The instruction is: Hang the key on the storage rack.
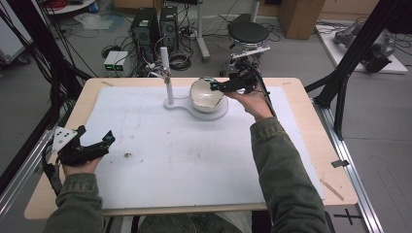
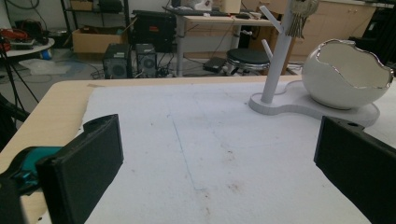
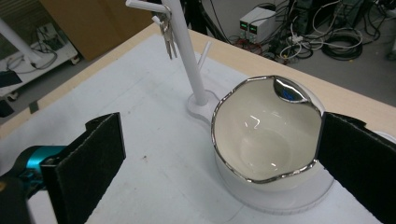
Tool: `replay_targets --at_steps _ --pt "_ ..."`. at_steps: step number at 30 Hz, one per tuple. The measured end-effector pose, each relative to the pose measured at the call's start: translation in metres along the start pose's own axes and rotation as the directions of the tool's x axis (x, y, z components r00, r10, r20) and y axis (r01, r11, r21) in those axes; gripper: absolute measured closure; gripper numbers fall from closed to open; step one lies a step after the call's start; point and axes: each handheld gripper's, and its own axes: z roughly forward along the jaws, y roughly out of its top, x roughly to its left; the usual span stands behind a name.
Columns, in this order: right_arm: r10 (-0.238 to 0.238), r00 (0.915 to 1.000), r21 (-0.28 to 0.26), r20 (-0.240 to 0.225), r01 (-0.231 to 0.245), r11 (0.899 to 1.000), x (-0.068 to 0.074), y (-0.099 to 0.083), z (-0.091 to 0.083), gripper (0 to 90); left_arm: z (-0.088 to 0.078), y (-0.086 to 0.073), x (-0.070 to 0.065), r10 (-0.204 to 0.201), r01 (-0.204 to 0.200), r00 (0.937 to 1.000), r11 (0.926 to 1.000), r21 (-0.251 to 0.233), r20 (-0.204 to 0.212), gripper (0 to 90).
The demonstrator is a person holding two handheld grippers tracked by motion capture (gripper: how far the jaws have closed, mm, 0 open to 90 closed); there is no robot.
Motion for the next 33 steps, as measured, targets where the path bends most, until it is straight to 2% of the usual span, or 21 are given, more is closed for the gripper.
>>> replay_targets --at_steps 5,6,9,15,17,28,33 --pt "0.007 0.9997 0.009 0.022 -0.007 1.000 -0.007 -0.011 -0.009 0.6 0.000 0.000 0.000 0.000 0.000 1.0000 1.0000 0.000 0.000 1.7" --pt "-0.002 0.9994 0.007 0.036 0.002 1.000 -0.007 -0.012 -0.011 0.6 0.000 0.000 0.000 0.001 -0.001 1.0000 1.0000 0.000 -0.001 1.7" --pt "0.009 0.9993 -0.013 0.038 -0.008 1.000 -0.006 -0.016 -0.019 0.6 0.000 0.000 0.000 0.002 -0.002 1.0000 1.0000 0.005 0.003 1.7" --pt "0.004 0.9970 -0.012 0.077 -0.003 1.000 -0.007 -0.030 -0.030 0.6 -0.001 0.000 0.000 0.001 -0.001 1.0000 1.0000 0.003 0.005 1.7" --pt "0.011 0.9971 -0.015 0.076 -0.010 1.000 -0.008 -0.035 -0.033 0.6 -0.002 0.000 0.000 0.001 -0.001 1.0000 1.0000 0.005 0.003 1.7" --pt "0.003 0.9945 -0.025 0.105 -0.001 1.000 -0.012 -0.062 -0.043 0.6 -0.004 -0.001 0.002 -0.002 0.002 1.0000 0.9999 0.011 0.000 1.7" --pt "0.016 0.9929 -0.015 0.118 -0.014 1.000 -0.014 -0.080 -0.045 0.6 -0.004 -0.002 0.002 -0.003 0.003 1.0000 0.9997 0.023 0.006 1.7"
